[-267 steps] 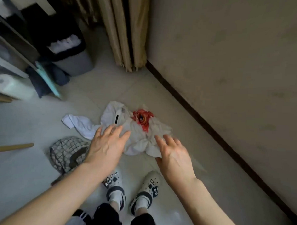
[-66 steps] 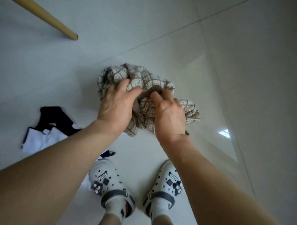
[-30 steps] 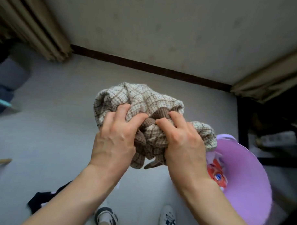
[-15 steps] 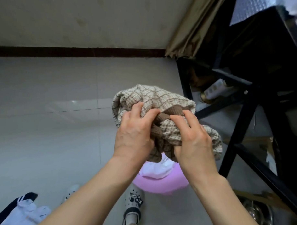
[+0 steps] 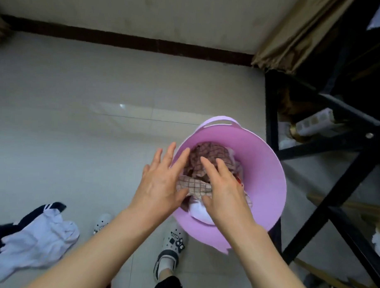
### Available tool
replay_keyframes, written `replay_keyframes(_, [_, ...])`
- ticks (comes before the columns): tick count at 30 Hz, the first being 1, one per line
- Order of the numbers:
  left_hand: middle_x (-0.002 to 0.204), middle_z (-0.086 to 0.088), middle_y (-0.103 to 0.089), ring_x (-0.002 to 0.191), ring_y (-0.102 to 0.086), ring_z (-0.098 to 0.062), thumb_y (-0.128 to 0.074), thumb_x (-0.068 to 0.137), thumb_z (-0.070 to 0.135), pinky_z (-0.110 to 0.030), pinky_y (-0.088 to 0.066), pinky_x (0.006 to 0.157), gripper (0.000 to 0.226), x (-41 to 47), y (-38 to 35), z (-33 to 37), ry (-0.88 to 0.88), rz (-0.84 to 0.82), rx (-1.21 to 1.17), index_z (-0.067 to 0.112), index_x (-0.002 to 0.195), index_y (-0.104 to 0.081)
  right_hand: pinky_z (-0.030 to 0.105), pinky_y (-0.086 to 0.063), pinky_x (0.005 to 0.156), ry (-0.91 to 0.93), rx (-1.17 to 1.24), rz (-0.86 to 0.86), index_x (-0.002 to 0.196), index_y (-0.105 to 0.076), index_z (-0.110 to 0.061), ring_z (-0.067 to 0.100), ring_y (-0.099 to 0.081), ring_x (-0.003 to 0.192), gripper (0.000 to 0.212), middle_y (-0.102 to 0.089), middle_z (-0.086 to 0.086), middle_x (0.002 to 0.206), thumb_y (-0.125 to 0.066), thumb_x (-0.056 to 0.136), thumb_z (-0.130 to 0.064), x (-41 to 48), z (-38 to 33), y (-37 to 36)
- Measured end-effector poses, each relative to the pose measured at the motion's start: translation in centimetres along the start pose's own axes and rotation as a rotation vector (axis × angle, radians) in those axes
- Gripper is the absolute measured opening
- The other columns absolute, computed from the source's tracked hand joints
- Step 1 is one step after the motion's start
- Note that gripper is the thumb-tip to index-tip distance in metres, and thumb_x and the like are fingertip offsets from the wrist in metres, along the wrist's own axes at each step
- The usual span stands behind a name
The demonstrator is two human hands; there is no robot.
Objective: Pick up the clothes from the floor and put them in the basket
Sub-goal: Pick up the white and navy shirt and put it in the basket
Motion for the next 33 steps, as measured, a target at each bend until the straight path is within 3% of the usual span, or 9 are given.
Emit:
replay_keyframes(5, [0.16,-0.002,0.0,0.146,-0.001,-0.032,-0.067,0.081,0.039,-0.057,-0.025,0.11,0.096,-4.5,2.8,-8.0,0.174,0.081,0.003,0.037,0.149,0.001,0.042,-0.029,0.113,0.16,-0.054,-0.082,0.151,-0.008,-0.038,0.028,-0.015,0.145,0.094,-0.009,0.008,0.16,-0.067,0.083,-0.009,0.9,-8.2,-3.9])
replay_keyframes(9, [0.16,-0.002,0.001,0.146,0.001,-0.029,-0.064,0.087,0.033,-0.054,-0.024,0.112,0.088,-9.5,4.8,-16.0,0.334,0.184,-0.09,0.034,0.15,-0.003,0.037,-0.033,0.107,0.32,-0.168,-0.172,0.151,-0.009,-0.034,0.03,-0.023,0.141,0.094,-0.014,0.012,0.158,-0.067,0.082,-0.008,1.0,-17.0,-9.5])
replay_keyframes(15, [0.16,-0.003,0.004,0.146,-0.001,-0.029,-0.057,0.09,0.036,-0.05,-0.019,0.115,0.084,-19.4,7.2,-28.1,0.534,0.302,-0.083,0.034,0.149,0.003,0.04,-0.043,0.096,0.522,-0.329,-0.225,0.149,-0.022,-0.029,0.031,-0.033,0.134,0.081,-0.025,0.009,0.154,-0.067,0.084,-0.012,-0.9,-30.5,-18.4])
replay_keyframes(23, [0.155,-0.012,-0.014,0.139,-0.022,-0.034,-0.069,0.08,0.032,-0.054,-0.038,0.101,0.088,-35.9,6.6,-44.1,0.793,0.32,-0.058,0.025,0.149,-0.014,0.039,-0.049,0.089,0.783,-0.45,-0.3,0.147,-0.031,-0.026,0.032,-0.043,0.127,0.086,-0.039,0.009,0.146,-0.076,0.075,-0.011,-6.4,-45.8,-32.5])
replay_keyframes(26, [0.155,-0.014,-0.015,0.139,-0.021,-0.037,-0.071,0.076,0.033,-0.054,-0.038,0.101,0.091,-40.5,4.7,-48.5,0.885,0.314,-0.047,0.024,0.148,-0.017,0.04,-0.05,0.085,0.895,-0.481,-0.336,0.146,-0.033,-0.025,0.032,-0.044,0.125,0.089,-0.041,0.011,0.144,-0.078,0.071,-0.009,-7.9,-49.4,-38.0])
replay_keyframes(33, [0.158,-0.012,0.011,0.144,0.003,-0.039,-0.073,0.065,0.058,-0.062,-0.023,0.107,0.119,-45.5,-5.2,-58.2,1.087,0.167,-0.057,0.028,0.149,0.005,0.05,-0.046,0.094,1.109,-0.666,-0.445,0.149,-0.024,-0.03,0.042,-0.023,0.14,0.102,-0.025,0.015,0.155,-0.084,0.066,-0.021,-7.9,-50.7,-53.0])
Point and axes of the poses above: each hand's wrist, its own x-axis towards the middle knuckle, its own y-axis out of the back of the hand, z = x × y, the point moved 9 cm from there along x, towards the middle knuckle
